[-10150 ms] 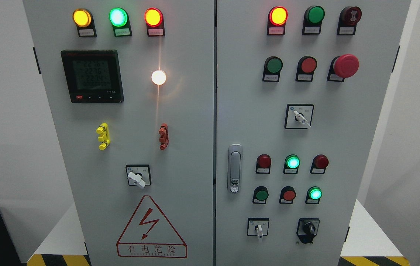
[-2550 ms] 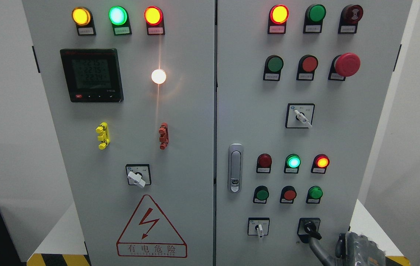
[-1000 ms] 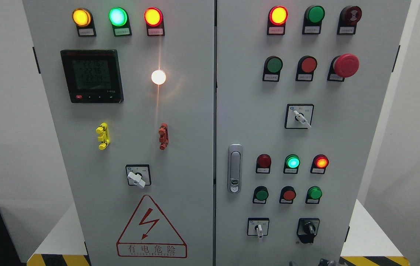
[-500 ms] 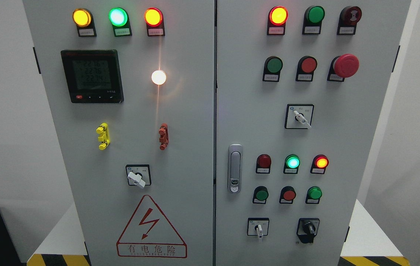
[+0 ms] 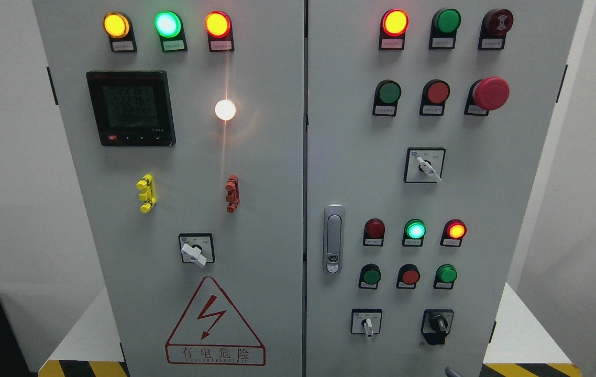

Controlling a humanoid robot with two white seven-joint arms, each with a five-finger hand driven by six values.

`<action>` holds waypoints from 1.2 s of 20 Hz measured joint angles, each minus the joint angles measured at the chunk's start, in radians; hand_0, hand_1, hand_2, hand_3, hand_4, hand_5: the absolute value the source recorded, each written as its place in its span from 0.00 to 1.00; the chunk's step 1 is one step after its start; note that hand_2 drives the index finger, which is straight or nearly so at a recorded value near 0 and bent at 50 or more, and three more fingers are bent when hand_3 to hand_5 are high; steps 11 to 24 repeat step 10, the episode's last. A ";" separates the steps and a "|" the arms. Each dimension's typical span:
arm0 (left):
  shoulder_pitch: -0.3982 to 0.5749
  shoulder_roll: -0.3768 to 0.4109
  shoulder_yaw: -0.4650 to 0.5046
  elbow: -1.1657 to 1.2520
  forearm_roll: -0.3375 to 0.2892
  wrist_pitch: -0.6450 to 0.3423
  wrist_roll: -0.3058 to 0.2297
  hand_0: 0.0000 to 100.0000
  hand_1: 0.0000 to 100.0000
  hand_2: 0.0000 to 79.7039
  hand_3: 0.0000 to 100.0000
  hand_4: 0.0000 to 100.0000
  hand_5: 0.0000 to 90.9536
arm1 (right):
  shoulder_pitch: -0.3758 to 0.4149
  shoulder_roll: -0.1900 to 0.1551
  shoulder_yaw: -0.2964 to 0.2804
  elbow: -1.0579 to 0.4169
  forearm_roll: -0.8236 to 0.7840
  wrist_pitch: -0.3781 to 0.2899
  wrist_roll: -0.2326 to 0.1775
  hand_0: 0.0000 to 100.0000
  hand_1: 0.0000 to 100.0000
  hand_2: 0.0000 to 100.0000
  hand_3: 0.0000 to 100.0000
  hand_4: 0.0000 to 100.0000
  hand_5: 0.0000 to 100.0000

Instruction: Flip black knob to close circuit

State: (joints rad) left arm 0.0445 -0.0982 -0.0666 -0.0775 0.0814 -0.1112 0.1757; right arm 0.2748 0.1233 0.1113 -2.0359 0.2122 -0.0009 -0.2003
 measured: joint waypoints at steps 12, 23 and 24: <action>0.000 0.000 0.000 0.000 0.000 0.000 0.000 0.12 0.56 0.00 0.00 0.00 0.00 | 0.040 0.000 0.011 -0.017 -0.074 -0.050 0.029 0.00 0.00 0.00 0.00 0.00 0.00; 0.000 0.000 0.000 0.000 0.000 0.000 0.000 0.12 0.56 0.00 0.00 0.00 0.00 | 0.040 0.000 0.011 -0.017 -0.074 -0.050 0.029 0.00 0.00 0.00 0.00 0.00 0.00; 0.000 0.000 0.000 0.000 0.000 0.000 0.000 0.12 0.56 0.00 0.00 0.00 0.00 | 0.040 0.000 0.011 -0.017 -0.074 -0.050 0.029 0.00 0.00 0.00 0.00 0.00 0.00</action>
